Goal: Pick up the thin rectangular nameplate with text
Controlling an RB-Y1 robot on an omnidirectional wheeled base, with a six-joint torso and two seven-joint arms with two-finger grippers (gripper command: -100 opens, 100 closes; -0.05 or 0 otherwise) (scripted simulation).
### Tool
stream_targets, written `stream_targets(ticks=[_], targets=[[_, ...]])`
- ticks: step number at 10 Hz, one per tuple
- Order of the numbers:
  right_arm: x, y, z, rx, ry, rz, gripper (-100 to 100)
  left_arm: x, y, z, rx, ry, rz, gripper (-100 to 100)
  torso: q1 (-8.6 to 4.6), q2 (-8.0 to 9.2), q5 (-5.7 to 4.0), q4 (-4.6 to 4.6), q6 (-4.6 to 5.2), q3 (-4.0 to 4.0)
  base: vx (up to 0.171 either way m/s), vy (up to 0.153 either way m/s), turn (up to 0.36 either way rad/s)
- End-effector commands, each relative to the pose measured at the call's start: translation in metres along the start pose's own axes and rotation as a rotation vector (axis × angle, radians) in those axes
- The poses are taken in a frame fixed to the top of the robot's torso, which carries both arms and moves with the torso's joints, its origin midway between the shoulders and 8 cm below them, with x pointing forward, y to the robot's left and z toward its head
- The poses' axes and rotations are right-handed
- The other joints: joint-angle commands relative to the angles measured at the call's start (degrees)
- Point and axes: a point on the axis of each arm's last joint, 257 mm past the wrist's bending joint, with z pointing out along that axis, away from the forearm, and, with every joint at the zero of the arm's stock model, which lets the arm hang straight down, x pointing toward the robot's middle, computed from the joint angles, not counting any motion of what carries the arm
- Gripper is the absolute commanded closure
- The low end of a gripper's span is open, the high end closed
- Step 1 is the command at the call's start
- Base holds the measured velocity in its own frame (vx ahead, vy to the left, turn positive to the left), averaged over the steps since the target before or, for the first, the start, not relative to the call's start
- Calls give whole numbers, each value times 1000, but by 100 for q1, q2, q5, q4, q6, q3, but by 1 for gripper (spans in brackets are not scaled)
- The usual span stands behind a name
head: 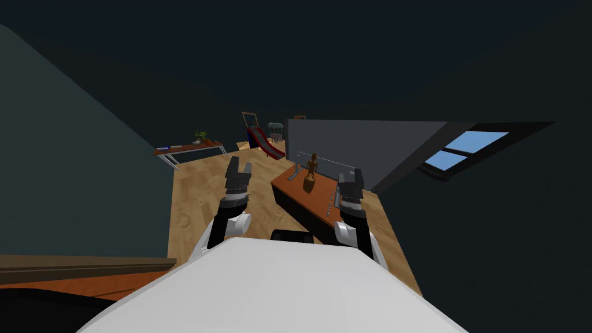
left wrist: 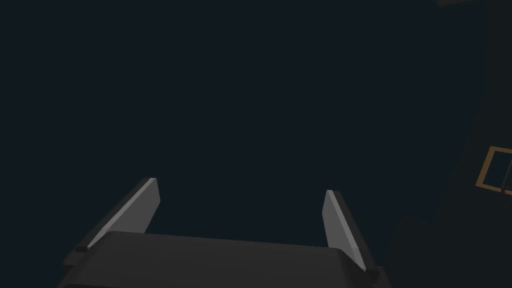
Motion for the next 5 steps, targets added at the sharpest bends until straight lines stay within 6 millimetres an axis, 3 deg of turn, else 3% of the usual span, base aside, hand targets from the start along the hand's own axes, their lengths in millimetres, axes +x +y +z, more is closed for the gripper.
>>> stream_targets(ticks=[1,5], targets=[[-1,-17,-7,52,26,-18,-100,0,0,0,0,0,0,0,0,0,0,0,0,0,-3,5,90],[-11,-68,-33,210,71,-59,-100,0,0,0,0,0,0,0,4,1,1,0,-2,1,-4,15,141]])
